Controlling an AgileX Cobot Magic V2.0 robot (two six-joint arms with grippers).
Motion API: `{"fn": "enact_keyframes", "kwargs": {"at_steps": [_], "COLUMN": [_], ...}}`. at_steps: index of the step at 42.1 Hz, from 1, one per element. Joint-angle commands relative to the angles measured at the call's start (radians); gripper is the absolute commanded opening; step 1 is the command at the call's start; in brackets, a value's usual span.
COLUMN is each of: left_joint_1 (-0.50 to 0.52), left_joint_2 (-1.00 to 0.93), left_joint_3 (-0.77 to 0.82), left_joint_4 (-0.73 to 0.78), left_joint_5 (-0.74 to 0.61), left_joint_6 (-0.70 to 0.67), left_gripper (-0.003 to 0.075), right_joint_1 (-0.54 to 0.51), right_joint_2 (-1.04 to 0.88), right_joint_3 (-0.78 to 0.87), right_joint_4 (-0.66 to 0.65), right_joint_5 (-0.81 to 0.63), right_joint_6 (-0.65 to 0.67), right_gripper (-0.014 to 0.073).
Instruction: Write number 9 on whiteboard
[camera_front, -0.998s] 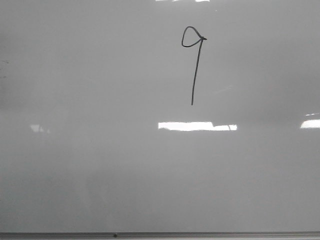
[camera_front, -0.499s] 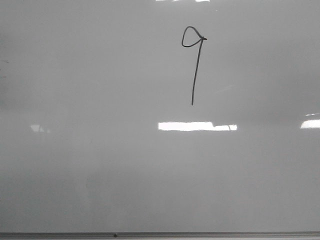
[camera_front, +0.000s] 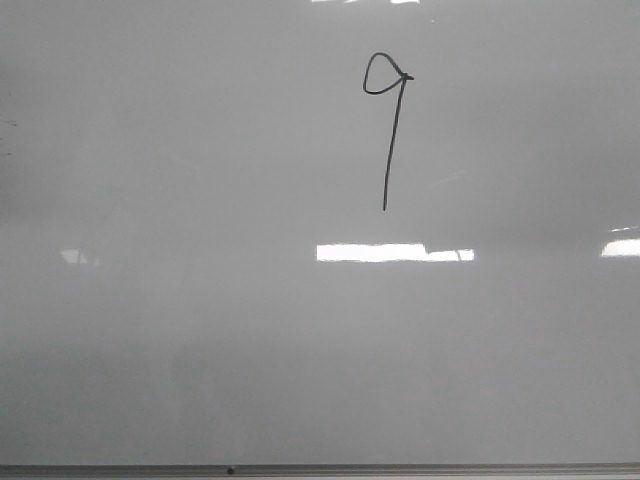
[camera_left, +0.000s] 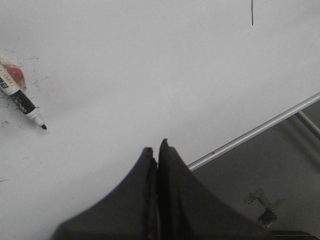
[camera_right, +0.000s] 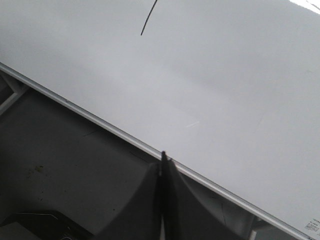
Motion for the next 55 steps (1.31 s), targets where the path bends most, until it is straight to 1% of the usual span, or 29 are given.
{"fn": "enact_keyframes", "kwargs": {"at_steps": [1, 5, 8, 10, 13, 15, 21, 29, 34, 39, 43, 45, 55], "left_joint_1": [-0.01, 0.001, 0.054, 0.113, 0.191, 0.247, 0.352, 0.426, 0.473, 0.541, 0.575, 0.582, 0.568], "left_joint_2": [-0.002, -0.02, -0.057, -0.095, -0.161, -0.227, -0.396, -0.604, -0.69, -0.716, -0.716, -0.716, -0.716], "left_joint_3": [-0.031, -0.02, 0.016, 0.05, 0.107, 0.172, 0.338, 0.575, 0.681, 0.752, 0.789, 0.787, 0.787], "left_joint_4": [0.024, 0.06, 0.046, 0.017, -0.054, -0.097, -0.098, -0.098, -0.098, -0.099, -0.099, -0.099, -0.099], "left_joint_5": [-0.073, -0.119, -0.19, -0.223, -0.255, -0.301, -0.47, -0.681, -0.783, -0.846, -0.882, -0.862, -0.88], "left_joint_6": [-0.002, -0.002, 0.0, 0.003, 0.057, 0.123, 0.131, 0.131, 0.131, 0.131, 0.131, 0.131, 0.131], "left_gripper": [-0.0019, -0.0019, -0.0019, -0.0019, -0.0019, -0.0019, -0.0019, -0.0019, -0.0019, -0.0019, -0.0019, -0.0019, -0.0019], "right_joint_1": [-0.006, -0.006, -0.006, -0.006, -0.006, -0.006, -0.006, -0.006, -0.006, -0.006, -0.006, -0.006, -0.006], "right_joint_2": [0.006, 0.006, 0.006, 0.006, 0.006, 0.006, 0.006, 0.006, 0.006, 0.006, 0.006, 0.006, 0.006], "right_joint_3": [-0.026, -0.026, -0.026, -0.026, -0.026, -0.026, -0.026, -0.026, -0.026, -0.026, -0.025, -0.025, -0.025], "right_joint_4": [-0.008, -0.008, -0.008, -0.008, -0.008, -0.008, -0.008, -0.008, -0.008, -0.008, -0.008, -0.008, -0.008], "right_joint_5": [-0.059, -0.059, -0.059, -0.059, -0.059, -0.059, -0.059, -0.059, -0.059, -0.059, -0.058, -0.058, -0.058], "right_joint_6": [-0.002, -0.002, -0.002, -0.002, -0.002, -0.002, -0.002, -0.002, -0.002, -0.002, -0.002, -0.002, -0.002], "right_gripper": [-0.0069, -0.0069, -0.0069, -0.0069, -0.0069, -0.0069, -0.0069, -0.0069, -0.0069, -0.0069, -0.0069, -0.0069, -0.0069]}}
